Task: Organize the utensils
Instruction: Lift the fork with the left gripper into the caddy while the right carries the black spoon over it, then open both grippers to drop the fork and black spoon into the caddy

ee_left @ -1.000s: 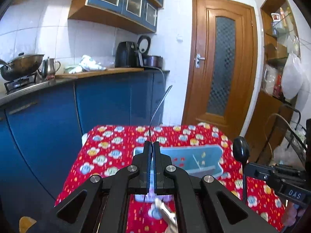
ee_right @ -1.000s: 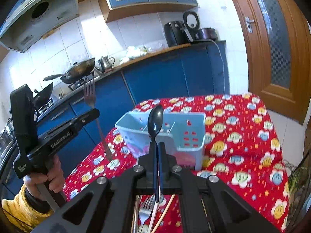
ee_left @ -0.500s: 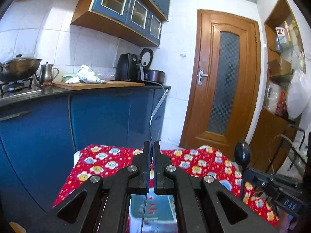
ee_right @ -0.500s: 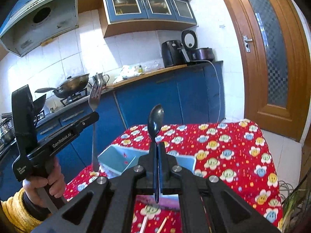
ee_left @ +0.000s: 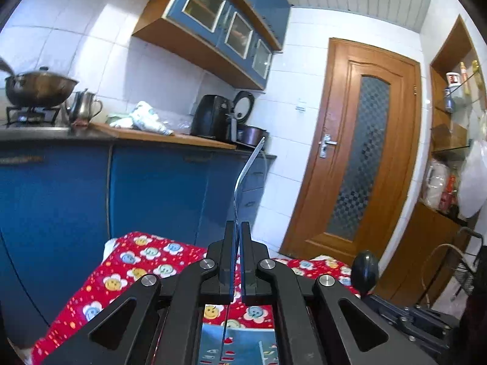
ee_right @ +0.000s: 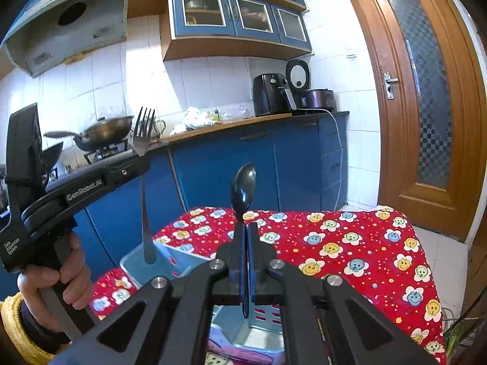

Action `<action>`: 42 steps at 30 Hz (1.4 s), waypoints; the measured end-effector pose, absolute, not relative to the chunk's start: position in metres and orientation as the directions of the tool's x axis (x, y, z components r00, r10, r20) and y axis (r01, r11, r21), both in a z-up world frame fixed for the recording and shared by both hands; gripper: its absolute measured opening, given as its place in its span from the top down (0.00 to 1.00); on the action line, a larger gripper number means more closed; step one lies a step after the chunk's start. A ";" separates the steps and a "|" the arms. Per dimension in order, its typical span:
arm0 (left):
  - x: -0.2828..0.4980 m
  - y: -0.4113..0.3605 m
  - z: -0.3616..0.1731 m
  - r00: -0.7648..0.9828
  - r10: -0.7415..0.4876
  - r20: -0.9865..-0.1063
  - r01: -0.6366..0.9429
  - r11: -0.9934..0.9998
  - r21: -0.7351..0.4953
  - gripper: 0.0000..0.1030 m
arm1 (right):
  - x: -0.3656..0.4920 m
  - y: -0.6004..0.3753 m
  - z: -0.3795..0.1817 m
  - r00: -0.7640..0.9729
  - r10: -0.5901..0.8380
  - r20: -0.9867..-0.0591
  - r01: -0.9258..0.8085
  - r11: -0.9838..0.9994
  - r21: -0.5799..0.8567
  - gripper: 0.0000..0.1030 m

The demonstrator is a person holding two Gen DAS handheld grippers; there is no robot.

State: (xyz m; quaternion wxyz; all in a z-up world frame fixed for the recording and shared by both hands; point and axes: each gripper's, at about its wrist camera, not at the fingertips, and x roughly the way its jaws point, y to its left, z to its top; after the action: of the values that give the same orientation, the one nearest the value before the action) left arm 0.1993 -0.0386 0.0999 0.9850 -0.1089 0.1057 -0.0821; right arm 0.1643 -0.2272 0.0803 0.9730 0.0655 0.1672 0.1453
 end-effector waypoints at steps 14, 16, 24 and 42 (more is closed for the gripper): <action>0.194 -0.055 0.054 0.961 -0.114 -0.251 0.080 0.987 -0.141 0.98 | 0.171 -0.227 0.044 0.886 0.312 -0.343 -0.264 0.948 0.179 0.97; 0.193 -0.056 0.053 0.956 -0.126 -0.265 0.093 0.987 -0.134 0.98 | 0.169 -0.226 0.042 0.881 0.313 -0.356 -0.263 0.947 0.182 0.97; 0.186 -0.052 0.050 0.925 -0.180 -0.336 0.140 0.980 -0.142 0.96 | 0.168 -0.224 0.038 0.853 0.317 -0.416 -0.258 0.947 0.192 0.96; 0.155 -0.031 0.076 0.835 -0.284 -0.472 0.218 0.957 -0.189 0.86 | 0.135 -0.234 0.066 0.859 0.320 -0.401 -0.234 0.940 0.249 0.80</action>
State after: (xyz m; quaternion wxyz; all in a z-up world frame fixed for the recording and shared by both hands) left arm 0.1550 -0.0311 0.0760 0.9557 -0.0639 0.2555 -0.1312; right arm 0.1353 -0.2340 0.0661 0.9592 0.0962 0.2233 0.1443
